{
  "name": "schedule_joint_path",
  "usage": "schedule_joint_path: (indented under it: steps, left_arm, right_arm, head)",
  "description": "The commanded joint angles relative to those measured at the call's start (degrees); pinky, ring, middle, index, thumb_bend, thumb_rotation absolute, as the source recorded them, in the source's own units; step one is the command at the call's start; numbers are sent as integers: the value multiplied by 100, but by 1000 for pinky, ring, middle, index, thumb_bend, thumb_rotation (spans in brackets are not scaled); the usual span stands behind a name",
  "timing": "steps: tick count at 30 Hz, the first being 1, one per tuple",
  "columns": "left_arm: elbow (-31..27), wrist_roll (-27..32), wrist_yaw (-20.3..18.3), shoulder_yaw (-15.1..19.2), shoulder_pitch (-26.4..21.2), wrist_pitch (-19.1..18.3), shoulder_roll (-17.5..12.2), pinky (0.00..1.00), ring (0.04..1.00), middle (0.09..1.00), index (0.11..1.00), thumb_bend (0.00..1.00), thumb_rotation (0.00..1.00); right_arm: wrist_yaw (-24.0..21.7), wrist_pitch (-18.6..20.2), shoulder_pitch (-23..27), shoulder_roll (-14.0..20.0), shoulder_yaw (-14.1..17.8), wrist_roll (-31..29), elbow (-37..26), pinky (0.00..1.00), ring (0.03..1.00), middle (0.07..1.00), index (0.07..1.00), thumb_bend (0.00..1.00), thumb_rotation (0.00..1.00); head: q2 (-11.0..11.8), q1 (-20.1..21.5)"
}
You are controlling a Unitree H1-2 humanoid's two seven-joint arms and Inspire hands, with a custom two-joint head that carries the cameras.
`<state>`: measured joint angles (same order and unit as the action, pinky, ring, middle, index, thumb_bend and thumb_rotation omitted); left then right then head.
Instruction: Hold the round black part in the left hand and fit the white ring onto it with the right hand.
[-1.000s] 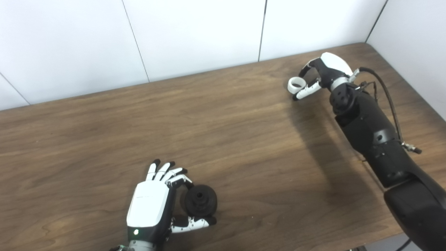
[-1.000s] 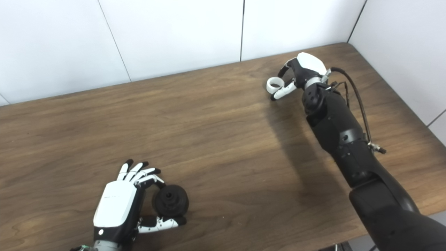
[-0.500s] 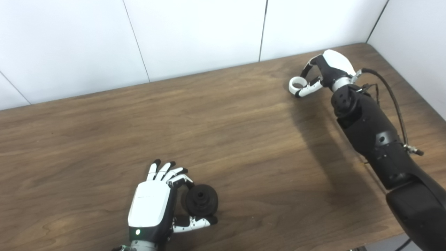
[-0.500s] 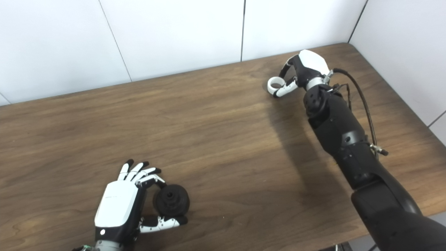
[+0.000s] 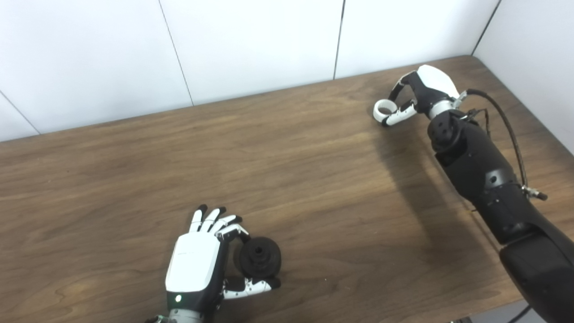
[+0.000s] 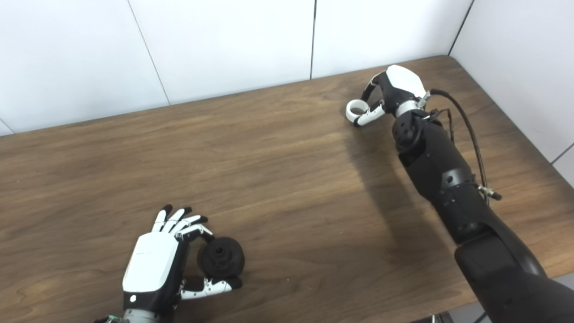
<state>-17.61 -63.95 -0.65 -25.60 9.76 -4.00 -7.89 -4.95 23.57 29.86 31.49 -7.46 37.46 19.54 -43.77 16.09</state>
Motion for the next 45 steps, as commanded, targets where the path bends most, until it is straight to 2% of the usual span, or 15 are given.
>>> schedule_joint_path:
  steps: [1, 7, 17, 21, 33, 45]
  left_arm:
    - [86, -110, -122, -48, 69, -48, -11, 1000, 898, 786, 485, 518, 57]
    - [68, -130, -162, -69, 69, -69, 21, 1000, 897, 786, 485, 518, 58]
    - [65, -174, -205, -128, 72, -124, 61, 1000, 907, 789, 485, 518, 56]
    - [104, -221, -142, -176, 73, -146, 90, 1000, 905, 787, 485, 519, 56]
    - [54, -360, -194, -322, 51, -267, 176, 1000, 900, 784, 484, 518, 56]
    - [-36, -497, -334, -441, 15, -413, 274, 1000, 904, 791, 485, 517, 57]
  right_arm:
    - [49, -211, 176, 246, 16, -14, -223, 836, 926, 834, 486, 524, 133]
    - [-266, -305, 124, 341, -24, -119, -726, 821, 918, 828, 486, 523, 132]
    - [-1132, -98, 18, 395, -169, -136, -2063, 828, 918, 829, 485, 522, 129]
    - [-1479, -69, -75, 316, -151, -312, -2610, 855, 912, 829, 485, 523, 131]
    - [-2459, 277, -410, 93, -462, -414, -4409, 840, 906, 828, 483, 523, 131]
    - [-3420, 328, -674, -347, -627, -327, -5569, 844, 931, 834, 481, 525, 134]
  head:
    - [-6, -3]
    - [-36, -118]
    - [-73, -310]
    - [-85, -443]
    - [-185, -809]
    - [-386, -1109]
